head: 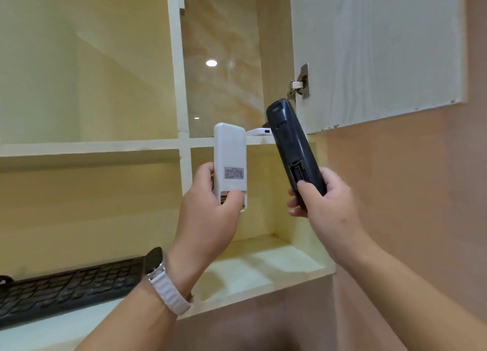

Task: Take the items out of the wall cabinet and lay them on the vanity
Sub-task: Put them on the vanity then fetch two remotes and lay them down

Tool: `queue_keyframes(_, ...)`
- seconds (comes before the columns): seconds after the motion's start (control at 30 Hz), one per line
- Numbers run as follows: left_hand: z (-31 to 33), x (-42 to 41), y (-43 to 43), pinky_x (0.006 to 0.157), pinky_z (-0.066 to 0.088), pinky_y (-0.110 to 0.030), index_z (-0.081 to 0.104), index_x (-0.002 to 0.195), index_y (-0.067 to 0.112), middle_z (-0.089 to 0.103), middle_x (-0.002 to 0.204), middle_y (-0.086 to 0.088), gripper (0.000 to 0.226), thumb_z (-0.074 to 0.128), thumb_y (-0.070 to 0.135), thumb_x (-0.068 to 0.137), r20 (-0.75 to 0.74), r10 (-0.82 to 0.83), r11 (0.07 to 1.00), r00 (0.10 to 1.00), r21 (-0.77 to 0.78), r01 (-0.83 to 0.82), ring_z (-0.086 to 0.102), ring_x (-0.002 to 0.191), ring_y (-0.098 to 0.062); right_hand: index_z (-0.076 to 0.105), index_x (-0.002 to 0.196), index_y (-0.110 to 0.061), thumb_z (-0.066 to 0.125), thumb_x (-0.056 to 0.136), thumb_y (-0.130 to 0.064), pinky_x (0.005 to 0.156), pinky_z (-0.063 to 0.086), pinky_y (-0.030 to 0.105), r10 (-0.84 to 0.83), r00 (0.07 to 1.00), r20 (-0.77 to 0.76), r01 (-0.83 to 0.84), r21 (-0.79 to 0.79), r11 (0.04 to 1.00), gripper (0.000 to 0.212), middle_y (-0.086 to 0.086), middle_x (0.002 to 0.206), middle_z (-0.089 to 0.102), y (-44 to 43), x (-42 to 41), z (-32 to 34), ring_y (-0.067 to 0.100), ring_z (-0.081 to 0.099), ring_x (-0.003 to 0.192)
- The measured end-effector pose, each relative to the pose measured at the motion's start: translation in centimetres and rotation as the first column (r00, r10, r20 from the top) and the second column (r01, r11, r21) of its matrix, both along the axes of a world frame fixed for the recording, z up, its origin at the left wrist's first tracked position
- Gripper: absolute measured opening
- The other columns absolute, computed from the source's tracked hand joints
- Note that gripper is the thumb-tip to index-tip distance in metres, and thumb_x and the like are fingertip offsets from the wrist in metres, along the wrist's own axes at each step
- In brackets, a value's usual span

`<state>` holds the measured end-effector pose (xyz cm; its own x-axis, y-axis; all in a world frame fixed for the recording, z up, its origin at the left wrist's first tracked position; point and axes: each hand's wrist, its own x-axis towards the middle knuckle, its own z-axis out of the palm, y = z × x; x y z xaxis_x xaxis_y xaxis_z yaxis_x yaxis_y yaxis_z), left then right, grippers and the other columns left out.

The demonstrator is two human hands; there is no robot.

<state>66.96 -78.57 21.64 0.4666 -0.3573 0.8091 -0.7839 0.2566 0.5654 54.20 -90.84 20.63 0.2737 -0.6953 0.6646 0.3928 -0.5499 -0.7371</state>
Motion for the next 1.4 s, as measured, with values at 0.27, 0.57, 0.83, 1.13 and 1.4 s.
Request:
queue_keyframes(0.27, -5.2, 0.8, 0.1, 0.066, 0.060, -0.038, 0.053, 0.100, 0.039, 0.070, 0.088, 0.017, 0.029, 0.061, 0.014, 0.086, -0.132, -0.393, 0.912, 0.910, 0.073, 0.404, 0.069, 0.078, -0.011, 0.064, 0.092, -0.014, 0.050, 0.091, -0.006, 0.062, 0.058, 0.037, -0.241, 0.970, -0.016, 0.240, 0.161, 0.957, 0.016, 0.009, 0.075, 0.066, 4.8, -1.5, -5.1, 0.018, 0.062, 0.061)
queue_keyframes(0.57, -13.5, -1.0, 0.1, 0.074, 0.056, -0.032, 0.054, 0.102, 0.038, 0.072, 0.098, 0.012, 0.030, 0.064, 0.016, 0.083, -0.347, -0.689, 0.655, 0.636, 0.077, 0.752, 0.070, 0.089, -0.008, 0.063, 0.098, -0.012, 0.050, 0.093, -0.004, 0.060, 0.056, 0.032, -0.487, 0.860, -0.153, 0.509, 0.305, 0.805, 0.016, 0.011, 0.075, 0.067, 11.4, -5.7, -12.9, 0.019, 0.062, 0.062)
queue_keyframes(0.83, -18.7, -8.1, 3.4, 0.069, 0.057, -0.026, 0.054, 0.105, 0.031, 0.071, 0.107, 0.002, 0.035, 0.062, 0.001, 0.088, -0.512, -0.767, 0.407, 0.387, 0.077, 0.910, 0.070, 0.092, -0.012, 0.064, 0.098, -0.015, 0.048, 0.095, -0.003, 0.058, 0.055, 0.030, -0.631, 0.733, -0.254, 0.675, 0.389, 0.627, 0.020, 0.012, 0.075, 0.067, 19.8, -12.6, -17.4, 0.018, 0.061, 0.061)
queue_keyframes(1.13, -22.2, -22.0, 13.3, 0.065, 0.057, -0.027, 0.052, 0.118, 0.023, 0.070, 0.110, -0.002, 0.034, 0.060, 0.004, 0.090, -0.622, -0.764, 0.105, 0.171, 0.141, 0.984, 0.071, 0.091, -0.016, 0.063, 0.099, -0.018, 0.049, 0.096, -0.005, 0.057, 0.056, 0.029, -0.770, 0.559, -0.307, 0.797, 0.453, 0.399, 0.019, 0.012, 0.075, 0.069, 34.6, -24.7, -20.9, 0.017, 0.063, 0.061)
queue_keyframes(1.4, -24.9, -38.3, 29.5, 0.063, 0.059, -0.029, 0.050, 0.108, 0.032, 0.068, 0.107, 0.004, 0.032, 0.058, 0.005, 0.092, -0.662, -0.750, -0.176, 0.006, 0.209, 0.962, 0.071, 0.087, -0.013, 0.062, 0.098, -0.018, 0.050, 0.096, -0.008, 0.059, 0.056, 0.029, -0.870, 0.379, -0.315, 0.821, 0.548, 0.160, 0.017, 0.010, 0.077, 0.069, 54.4, -36.7, -23.9, 0.015, 0.062, 0.061)
